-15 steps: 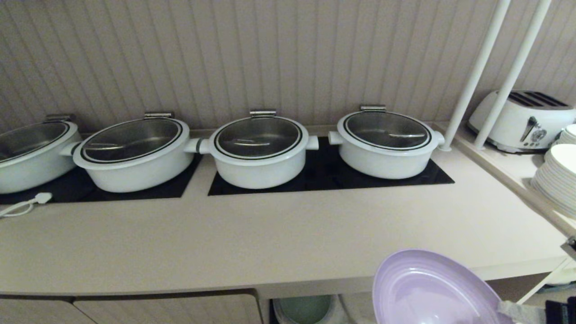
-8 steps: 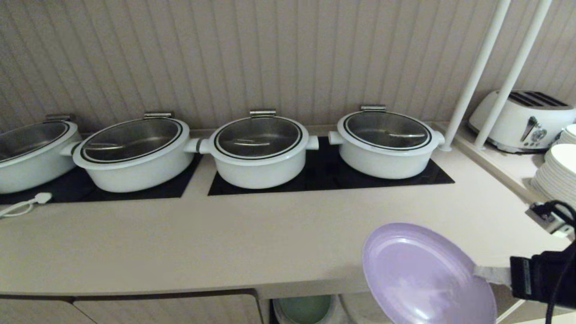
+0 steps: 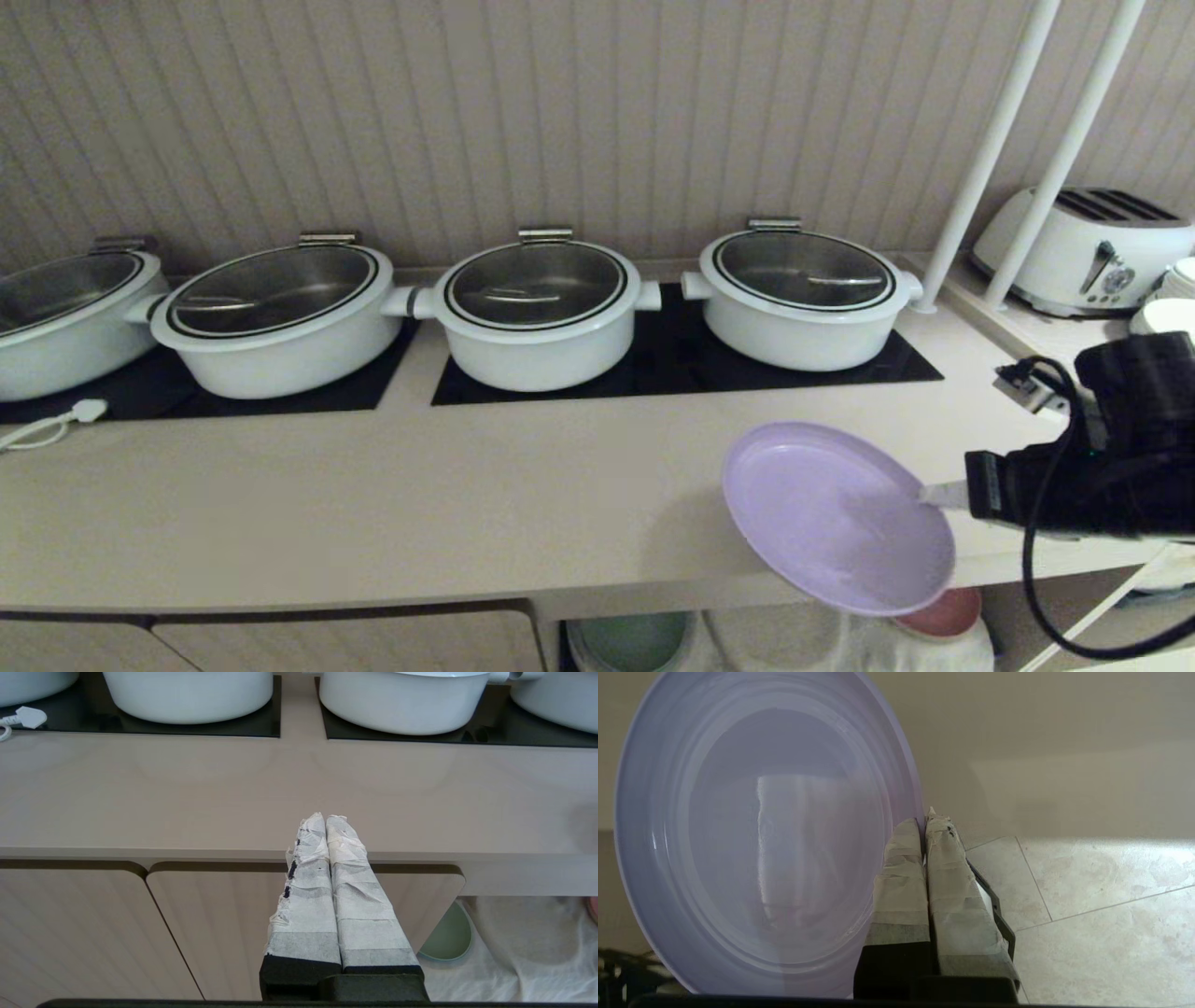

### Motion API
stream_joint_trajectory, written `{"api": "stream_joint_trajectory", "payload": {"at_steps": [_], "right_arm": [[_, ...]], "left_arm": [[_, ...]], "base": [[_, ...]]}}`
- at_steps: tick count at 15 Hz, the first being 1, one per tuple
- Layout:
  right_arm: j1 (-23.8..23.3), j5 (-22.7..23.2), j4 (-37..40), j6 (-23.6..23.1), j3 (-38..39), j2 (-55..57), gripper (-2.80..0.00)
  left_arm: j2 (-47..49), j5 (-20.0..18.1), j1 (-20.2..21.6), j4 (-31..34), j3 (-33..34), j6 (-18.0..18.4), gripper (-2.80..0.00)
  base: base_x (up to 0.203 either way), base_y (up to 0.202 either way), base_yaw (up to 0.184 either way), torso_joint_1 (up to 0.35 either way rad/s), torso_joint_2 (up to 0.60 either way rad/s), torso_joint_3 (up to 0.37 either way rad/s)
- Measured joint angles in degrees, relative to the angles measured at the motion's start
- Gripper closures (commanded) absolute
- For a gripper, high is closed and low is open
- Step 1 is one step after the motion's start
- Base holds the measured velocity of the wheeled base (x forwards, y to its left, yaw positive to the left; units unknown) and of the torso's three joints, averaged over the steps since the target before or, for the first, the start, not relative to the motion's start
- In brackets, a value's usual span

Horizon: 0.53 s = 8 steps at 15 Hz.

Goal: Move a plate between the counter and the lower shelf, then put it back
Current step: Put the plate

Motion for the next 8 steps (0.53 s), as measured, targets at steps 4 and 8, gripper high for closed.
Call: {"api": "stream_joint_trajectory", "payload": {"at_steps": [4, 8], "right_arm": [[2.6, -4.0, -3.1, 1.8, -4.4, 7.2, 0.0], [4.2, -4.9, -4.2, 3.3, -7.8, 12.2, 0.0]], "left_arm": [[0.3, 0.0, 0.0, 0.0, 0.0, 0.0, 0.0], [0.4, 0.0, 0.0, 0.0, 0.0, 0.0, 0.0]], "base": [[0.0, 0.0, 0.0, 0.0, 0.0, 0.0], [0.0, 0.0, 0.0, 0.0, 0.0, 0.0]]}}
